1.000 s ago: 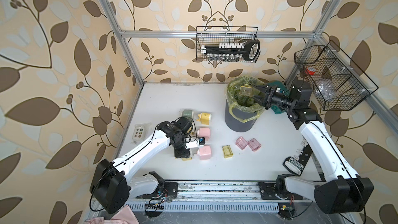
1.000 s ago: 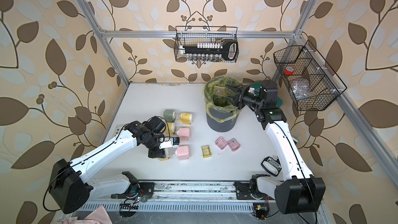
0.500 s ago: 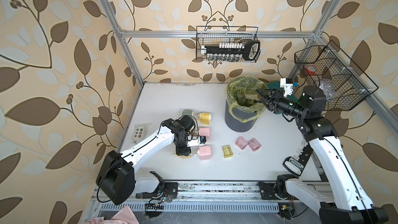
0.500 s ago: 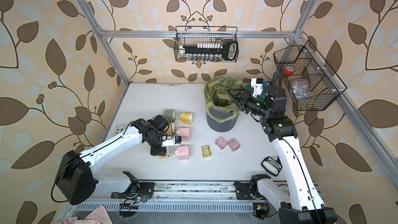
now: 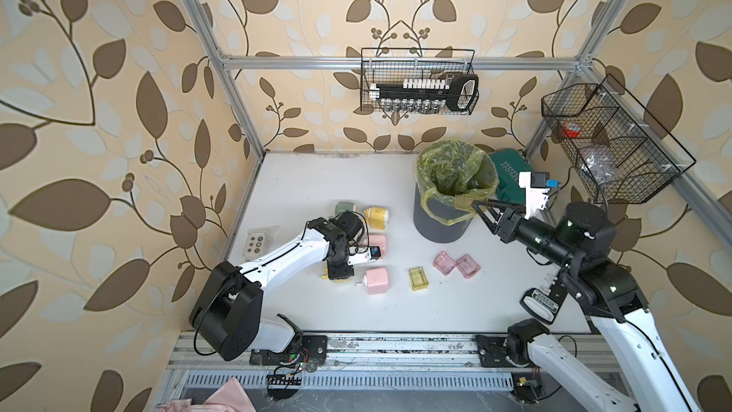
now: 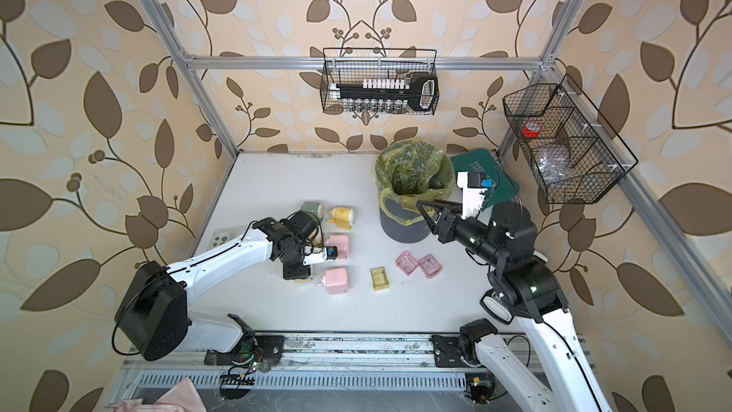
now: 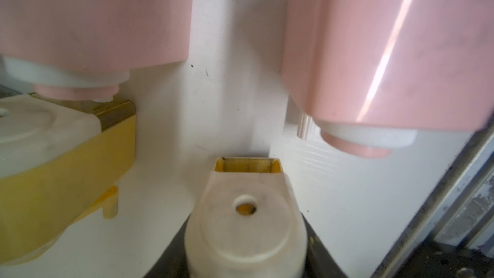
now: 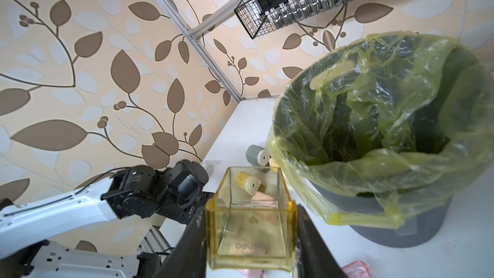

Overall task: Take out the pencil sharpener tray and clean the shavings
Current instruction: Place the pencil sharpener at the center of the board.

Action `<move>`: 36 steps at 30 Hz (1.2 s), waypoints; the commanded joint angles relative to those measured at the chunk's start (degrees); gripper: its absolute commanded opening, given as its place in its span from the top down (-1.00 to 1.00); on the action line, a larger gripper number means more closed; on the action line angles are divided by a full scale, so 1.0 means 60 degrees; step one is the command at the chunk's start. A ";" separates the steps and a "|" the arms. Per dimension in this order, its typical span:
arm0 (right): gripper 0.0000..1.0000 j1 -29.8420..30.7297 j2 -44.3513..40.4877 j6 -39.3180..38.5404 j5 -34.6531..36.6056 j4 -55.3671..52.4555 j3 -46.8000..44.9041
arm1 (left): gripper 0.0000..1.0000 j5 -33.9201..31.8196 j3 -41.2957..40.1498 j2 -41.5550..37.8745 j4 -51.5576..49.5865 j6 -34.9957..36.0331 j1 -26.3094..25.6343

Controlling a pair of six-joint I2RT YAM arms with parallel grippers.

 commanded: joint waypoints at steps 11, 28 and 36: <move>1.00 0.0683 -0.1644 -0.0341 0.1337 0.0116 -0.1777 | 0.09 -0.0035 -0.0272 -0.0106 0.0248 -0.0040 0.0030; 1.00 0.0719 -0.2355 0.0116 0.2135 0.0028 -0.3955 | -0.97 -0.0187 -0.0144 -0.1054 0.0128 -0.0197 0.0025; 1.00 0.2737 -0.2522 0.0230 0.4236 -0.0843 -0.4471 | -0.97 -0.0038 0.0395 -0.1952 0.0136 -0.0481 0.0014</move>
